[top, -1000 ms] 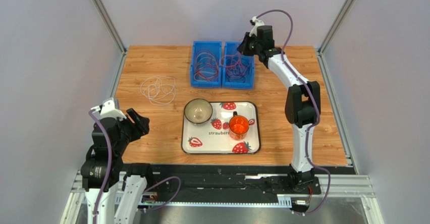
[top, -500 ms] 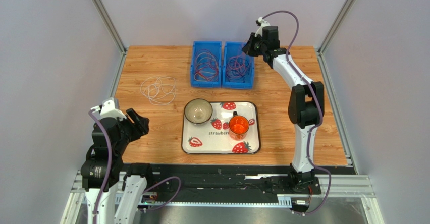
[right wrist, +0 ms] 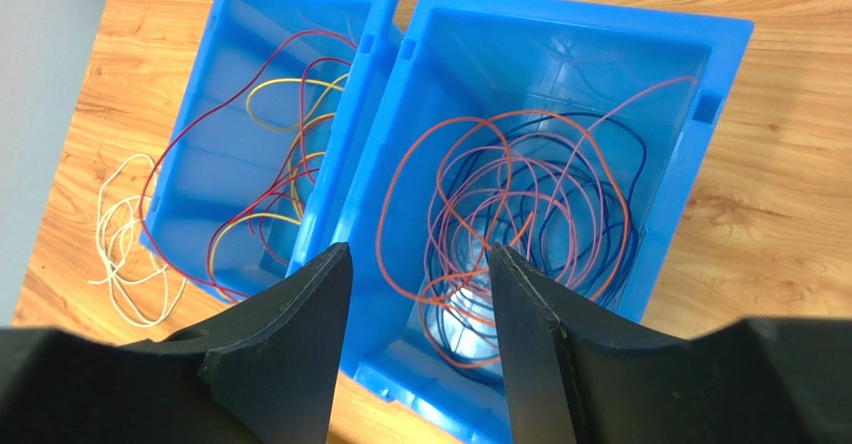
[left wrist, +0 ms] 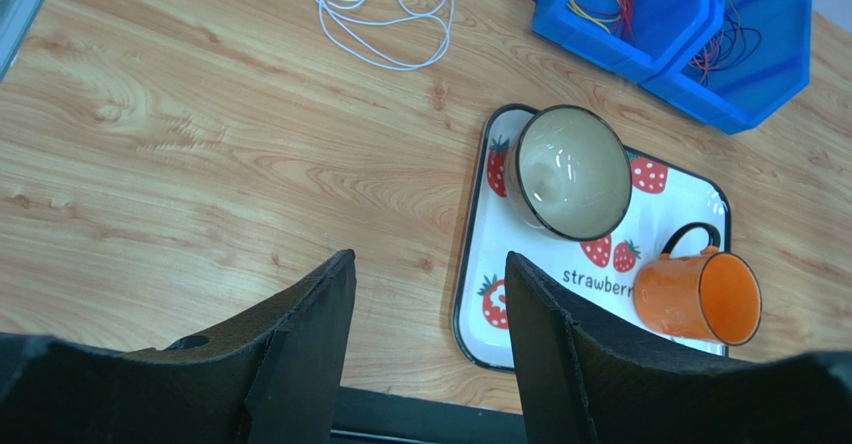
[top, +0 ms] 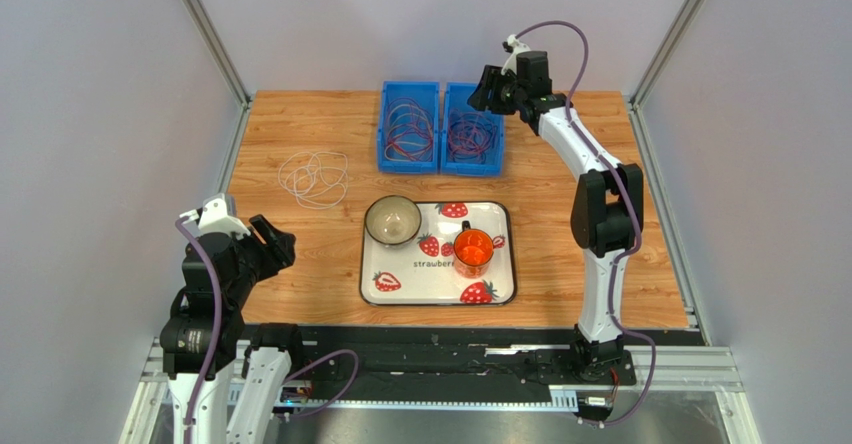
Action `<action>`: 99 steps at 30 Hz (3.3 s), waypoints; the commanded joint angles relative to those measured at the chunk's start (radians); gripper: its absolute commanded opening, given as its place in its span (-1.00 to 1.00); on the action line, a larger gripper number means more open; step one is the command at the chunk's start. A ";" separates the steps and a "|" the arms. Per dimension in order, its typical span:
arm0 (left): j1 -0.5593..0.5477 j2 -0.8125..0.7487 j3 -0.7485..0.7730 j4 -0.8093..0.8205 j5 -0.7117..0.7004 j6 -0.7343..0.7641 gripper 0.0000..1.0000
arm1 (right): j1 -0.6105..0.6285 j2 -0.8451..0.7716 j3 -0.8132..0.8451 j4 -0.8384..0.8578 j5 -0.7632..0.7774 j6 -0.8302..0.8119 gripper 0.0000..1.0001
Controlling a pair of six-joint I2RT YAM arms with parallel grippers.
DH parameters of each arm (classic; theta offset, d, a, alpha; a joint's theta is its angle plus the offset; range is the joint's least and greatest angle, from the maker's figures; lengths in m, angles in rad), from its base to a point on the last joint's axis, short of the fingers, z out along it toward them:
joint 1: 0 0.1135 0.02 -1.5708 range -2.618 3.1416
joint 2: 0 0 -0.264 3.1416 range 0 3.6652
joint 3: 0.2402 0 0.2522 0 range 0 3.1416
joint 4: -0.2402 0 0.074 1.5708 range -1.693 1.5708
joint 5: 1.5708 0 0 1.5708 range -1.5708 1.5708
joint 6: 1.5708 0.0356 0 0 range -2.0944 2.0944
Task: Untangle the cables
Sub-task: Place the cable in the bin, then pick up the cable from the cable.
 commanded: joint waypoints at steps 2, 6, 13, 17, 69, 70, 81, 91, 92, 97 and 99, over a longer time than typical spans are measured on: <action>0.006 0.021 -0.004 0.032 -0.011 -0.011 0.30 | 0.008 -0.176 -0.039 0.012 0.008 0.027 0.12; 0.006 0.077 0.002 0.037 -0.013 -0.011 0.28 | 0.021 -0.280 -0.165 0.034 0.037 0.029 0.11; 0.006 0.215 -0.026 0.118 -0.082 -0.091 0.29 | 0.050 -0.517 -0.407 0.068 0.047 0.069 0.11; 0.005 0.332 -0.027 0.185 -0.128 -0.132 0.19 | 0.064 -0.634 -0.555 0.091 0.039 0.099 0.11; 0.003 1.673 0.677 0.362 -0.121 0.187 -0.03 | 0.164 -0.881 -0.842 0.075 -0.093 0.161 0.09; 0.005 1.677 0.683 0.354 -0.120 0.187 -0.04 | 0.164 -0.880 -0.840 0.072 -0.093 0.161 0.10; 0.009 1.673 0.690 0.350 -0.115 0.184 -1.00 | 0.175 -0.860 -0.831 0.063 -0.079 0.158 0.09; -0.003 1.396 0.706 0.253 -0.033 0.139 -1.00 | 0.221 -0.845 -0.794 0.045 -0.052 0.158 0.09; -0.008 1.375 0.720 0.238 -0.036 0.141 -1.00 | 0.231 -0.843 -0.791 0.043 -0.045 0.156 0.09; -0.029 1.241 0.764 0.150 -0.011 0.142 -1.00 | 0.265 -0.834 -0.765 0.035 -0.029 0.158 0.09; -0.034 1.207 0.799 0.127 0.006 0.141 -1.00 | 0.284 -0.829 -0.754 0.035 -0.027 0.153 0.09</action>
